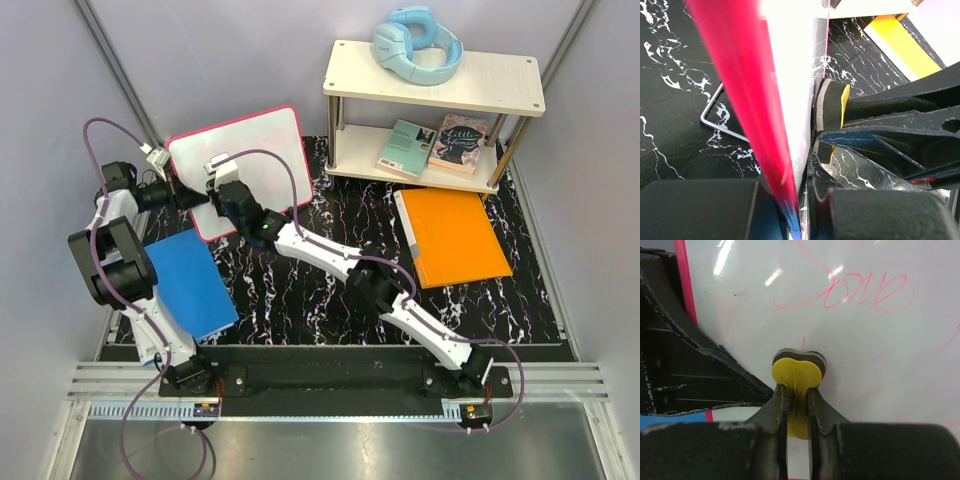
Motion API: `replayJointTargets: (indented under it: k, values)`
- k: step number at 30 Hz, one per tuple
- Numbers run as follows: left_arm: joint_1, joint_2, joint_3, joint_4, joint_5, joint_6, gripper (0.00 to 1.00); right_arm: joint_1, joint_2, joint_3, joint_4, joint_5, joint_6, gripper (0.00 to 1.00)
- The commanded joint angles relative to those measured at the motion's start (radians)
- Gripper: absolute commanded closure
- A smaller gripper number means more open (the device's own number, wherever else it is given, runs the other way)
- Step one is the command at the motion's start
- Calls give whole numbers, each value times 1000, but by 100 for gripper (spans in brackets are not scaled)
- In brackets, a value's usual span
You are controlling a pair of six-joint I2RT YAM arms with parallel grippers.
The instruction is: Erase the whiteboard
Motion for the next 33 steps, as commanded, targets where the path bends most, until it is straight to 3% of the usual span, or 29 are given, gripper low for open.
replayJointTargets:
  k: [1, 6, 11, 20, 24, 33]
  values:
    - [-27, 40, -63, -134, -792, 307, 100, -59, -45, -147, -75, 66, 112, 100]
    - [-26, 39, -68, -134, -800, 317, 100, -122, -113, -224, -105, 176, 164, 100]
    - [-29, 40, -66, -135, -798, 316, 100, -158, -98, -198, -172, 240, 153, 100]
    - [-27, 36, -66, -141, -795, 316, 100, -74, -82, -194, -113, 61, 38, 100]
    - [-27, 34, -71, -143, -794, 317, 100, -24, -44, -94, -106, -13, 24, 100]
    - [-27, 31, -50, -144, -792, 299, 100, 23, -9, -79, -113, -96, -13, 100]
